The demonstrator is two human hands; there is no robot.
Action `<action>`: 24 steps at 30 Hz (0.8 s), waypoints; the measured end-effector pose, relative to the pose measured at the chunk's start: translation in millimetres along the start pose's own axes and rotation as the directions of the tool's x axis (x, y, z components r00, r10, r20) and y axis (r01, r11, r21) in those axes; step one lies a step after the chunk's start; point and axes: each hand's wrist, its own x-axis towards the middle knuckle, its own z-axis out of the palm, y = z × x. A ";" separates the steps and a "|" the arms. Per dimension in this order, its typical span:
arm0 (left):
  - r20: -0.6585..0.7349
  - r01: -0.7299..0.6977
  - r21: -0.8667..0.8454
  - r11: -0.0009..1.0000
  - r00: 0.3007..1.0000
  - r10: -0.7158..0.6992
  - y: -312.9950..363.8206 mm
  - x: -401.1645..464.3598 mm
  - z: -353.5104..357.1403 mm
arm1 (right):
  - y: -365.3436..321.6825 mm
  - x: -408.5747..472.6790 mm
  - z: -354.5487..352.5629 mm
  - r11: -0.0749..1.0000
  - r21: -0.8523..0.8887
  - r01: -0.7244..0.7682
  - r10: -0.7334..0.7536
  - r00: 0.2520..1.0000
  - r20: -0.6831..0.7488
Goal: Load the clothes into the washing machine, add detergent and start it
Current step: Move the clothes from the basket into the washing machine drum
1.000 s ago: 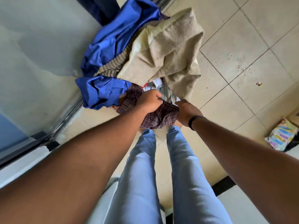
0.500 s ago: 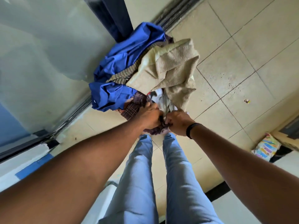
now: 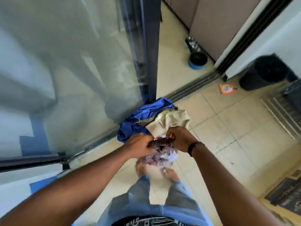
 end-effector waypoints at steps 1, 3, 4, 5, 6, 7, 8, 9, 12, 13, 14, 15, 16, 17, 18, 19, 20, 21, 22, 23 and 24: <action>-0.072 0.023 -0.031 0.999 0.997 -0.025 9.5 -12.4 -8.1 | -5.2 -4.8 -6.6 1.000 -0.007 0.028 -0.028 0.999 -0.041; -0.239 0.060 -0.080 0.995 0.968 -0.077 27.6 -30.3 -20.3 | -13.6 -8.3 -18.4 0.994 -0.076 0.082 -0.088 0.993 -0.084; -0.334 0.082 -0.100 0.992 0.936 -0.111 38.0 -38.9 -27.0 | -18.4 -10.0 -25.6 0.987 -0.120 0.111 -0.123 0.988 -0.097; -0.417 0.110 -0.115 0.987 0.897 -0.148 47.4 -45.6 -32.4 | -22.5 -11.9 -32.4 0.978 -0.161 0.136 -0.155 0.981 -0.115; -0.486 0.139 -0.130 0.982 0.854 -0.186 55.3 -50.3 -36.1 | -26.1 -13.3 -39.9 0.969 -0.193 0.153 -0.180 0.974 -0.134; -0.534 0.172 -0.145 0.974 0.815 -0.224 63.1 -54.2 -40.9 | -29.3 -13.5 -48.3 0.962 -0.216 0.168 -0.204 0.966 -0.159; -0.564 0.202 -0.159 0.966 0.785 -0.257 68.0 -56.0 -45.1 | -31.6 -12.6 -56.6 0.955 -0.240 0.177 -0.225 0.956 -0.190; -0.590 0.233 -0.181 0.956 0.751 -0.295 72.8 -59.4 -49.1 | -34.3 -12.3 -65.6 0.943 -0.273 0.190 -0.253 0.943 -0.217; -0.624 0.280 -0.276 0.919 0.675 -0.393 78.0 -69.3 -58.9 | -44.7 -16.5 -89.8 0.916 -0.353 0.193 -0.296 0.918 -0.265; -0.622 0.293 -0.303 0.907 0.660 -0.421 77.3 -71.3 -62.1 | -48.1 -17.5 -96.1 0.912 -0.358 0.201 -0.309 0.911 -0.274; -0.624 0.309 -0.330 0.892 0.638 -0.452 77.8 -76.0 -64.7 | -53.5 -19.5 -101.3 0.907 -0.356 0.226 -0.334 0.901 -0.278; -0.634 0.312 -0.354 0.882 0.613 -0.471 78.6 -80.7 -66.5 | -57.9 -21.9 -104.7 0.899 -0.353 0.259 -0.367 0.886 -0.284; -0.650 0.305 -0.375 0.876 0.587 -0.483 79.4 -85.5 -68.2 | -63.0 -23.9 -107.0 0.892 -0.345 0.293 -0.398 0.871 -0.290; -0.671 0.293 -0.391 0.872 0.558 -0.488 80.5 -90.7 -69.3 | -68.2 -25.2 -108.5 0.885 -0.331 0.327 -0.426 0.857 -0.292; -0.689 0.286 -0.403 0.869 0.530 -0.495 81.6 -94.7 -69.7 | -72.5 -26.3 -108.9 0.880 -0.311 0.358 -0.447 0.846 -0.290; -0.710 0.288 -0.413 0.864 0.492 -0.503 83.0 -100.2 -69.2 | -78.2 -27.7 -108.6 0.868 -0.296 0.398 -0.477 0.833 -0.279; -0.725 0.297 -0.427 0.854 0.452 -0.520 84.6 -105.9 -67.8 | -83.8 -29.6 -107.4 0.855 -0.282 0.435 -0.505 0.823 -0.260; -0.737 0.307 -0.444 0.842 0.410 -0.538 85.4 -112.3 -65.4 | -91.0 -31.4 -105.5 0.844 -0.258 0.470 -0.527 0.816 -0.238; -0.744 0.316 -0.458 0.831 0.376 -0.553 86.2 -119.7 -63.1 | -99.4 -33.1 -103.8 0.840 -0.218 0.497 -0.539 0.814 -0.219; -0.747 0.325 -0.465 0.824 0.356 -0.562 86.1 -126.0 -60.3 | -107.7 -35.2 -102.3 0.841 -0.175 0.512 -0.540 0.817 -0.202; -0.745 0.337 -0.480 0.810 0.331 -0.579 87.2 -135.6 -58.3 | -118.7 -38.8 -100.5 0.838 -0.151 0.524 -0.544 0.819 -0.181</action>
